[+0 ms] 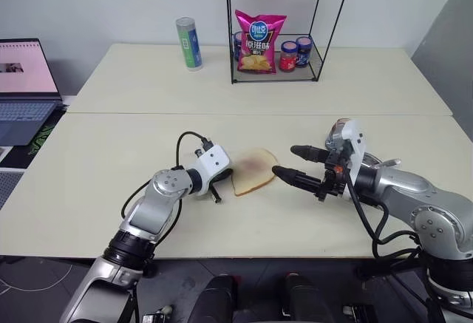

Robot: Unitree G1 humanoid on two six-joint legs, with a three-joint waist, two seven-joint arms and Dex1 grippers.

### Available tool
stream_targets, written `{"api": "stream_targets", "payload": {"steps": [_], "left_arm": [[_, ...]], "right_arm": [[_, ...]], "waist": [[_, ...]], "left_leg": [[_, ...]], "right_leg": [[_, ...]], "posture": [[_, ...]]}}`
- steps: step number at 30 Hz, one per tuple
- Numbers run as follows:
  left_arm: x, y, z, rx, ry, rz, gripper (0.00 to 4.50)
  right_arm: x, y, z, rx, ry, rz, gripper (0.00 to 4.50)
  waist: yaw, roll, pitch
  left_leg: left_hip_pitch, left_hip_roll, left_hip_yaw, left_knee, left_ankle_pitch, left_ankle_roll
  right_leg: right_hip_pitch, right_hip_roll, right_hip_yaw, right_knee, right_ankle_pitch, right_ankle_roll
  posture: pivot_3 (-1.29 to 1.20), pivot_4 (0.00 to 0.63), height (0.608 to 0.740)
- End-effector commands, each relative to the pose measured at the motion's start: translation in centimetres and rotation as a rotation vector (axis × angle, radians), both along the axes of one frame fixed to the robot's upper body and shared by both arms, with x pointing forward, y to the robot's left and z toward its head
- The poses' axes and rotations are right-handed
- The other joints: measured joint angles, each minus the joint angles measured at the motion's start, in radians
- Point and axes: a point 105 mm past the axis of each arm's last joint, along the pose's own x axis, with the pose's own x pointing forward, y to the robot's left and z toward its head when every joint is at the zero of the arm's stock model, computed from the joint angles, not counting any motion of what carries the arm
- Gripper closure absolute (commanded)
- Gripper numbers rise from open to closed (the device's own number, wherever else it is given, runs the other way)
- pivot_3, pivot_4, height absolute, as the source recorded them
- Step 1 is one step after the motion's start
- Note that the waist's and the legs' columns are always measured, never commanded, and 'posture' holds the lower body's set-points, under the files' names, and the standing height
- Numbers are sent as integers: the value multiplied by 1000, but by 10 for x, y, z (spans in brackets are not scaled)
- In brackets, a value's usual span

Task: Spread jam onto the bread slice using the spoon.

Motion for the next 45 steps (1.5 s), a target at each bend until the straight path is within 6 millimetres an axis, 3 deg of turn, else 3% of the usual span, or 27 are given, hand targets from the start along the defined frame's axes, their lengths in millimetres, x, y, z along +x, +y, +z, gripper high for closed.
{"api": "stream_targets", "payload": {"steps": [1,6,13,16,18,20,25,27,30,33,36,39,45], "left_arm": [[-1,-5,14,-39,-22,-27,3382],[-13,-1,19,-59,21,-87,2434],[-39,35,25,39,117,-182,1028],[-39,66,38,125,102,-161,370],[-38,70,46,127,96,-167,11],[-40,57,59,73,87,-222,11],[-43,-6,99,-186,30,-383,11],[-45,-34,102,-234,14,-449,11],[-48,-69,94,-220,-9,-535,11],[-41,-103,101,-268,-46,-572,11],[-43,-113,91,-196,-66,-622,11],[-42,-119,93,-236,-49,-616,11],[-40,-111,90,-225,-59,-567,11]], "right_arm": [[-1,-1,11,8,-52,12,0],[0,-4,11,4,-48,1,0],[-1,-18,13,-5,-33,-40,0],[-1,-38,13,0,-12,-114,0],[-2,-51,14,1,-4,-158,0],[1,-71,20,39,-4,-248,0],[-2,-127,24,67,6,-493,0],[-8,-150,25,123,22,-587,0],[-20,-185,12,220,77,-743,0],[-26,-217,-15,368,171,-902,0],[-20,-228,-32,406,222,-945,0],[-4,-234,-46,464,267,-962,0],[27,-233,-62,560,324,-931,0]], "waist": [[0,0,0],[-2,0,0],[-4,0,0],[-3,0,0],[1,0,0],[4,0,0],[22,0,0],[24,0,0],[22,0,0],[19,0,0],[7,3,-2],[-6,8,-4],[-7,8,-4]], "left_leg": [[0,0,0,0,0,0],[0,0,0,0,0,0],[0,1,0,0,0,0],[0,1,0,0,0,0],[0,0,0,0,0,0],[0,0,0,0,0,0],[-1,0,0,3,0,1],[-1,0,-2,3,0,1],[0,-1,-1,5,0,1],[2,-1,-1,6,-1,2],[2,0,1,8,-1,2],[4,0,3,8,-1,4],[4,0,2,8,-1,4]], "right_leg": [[0,0,0,0,0,0],[0,0,0,0,0,0],[-1,0,0,0,0,-1],[0,0,0,0,0,-1],[0,0,0,0,0,-1],[0,0,0,-1,0,-1],[1,0,0,-1,0,0],[4,0,-1,-2,0,1],[6,0,-1,-1,-1,3],[8,0,0,-1,-1,3],[8,0,0,0,-1,5],[9,0,1,0,-1,5],[9,2,0,0,-1,5]], "posture": [[0,150,740],[0,150,740],[0,150,740],[0,150,740],[0,150,740],[0,150,740],[0,150,740],[0,150,740],[0,150,740],[0,150,740],[0,150,740],[0,150,740],[0,150,740]]}}
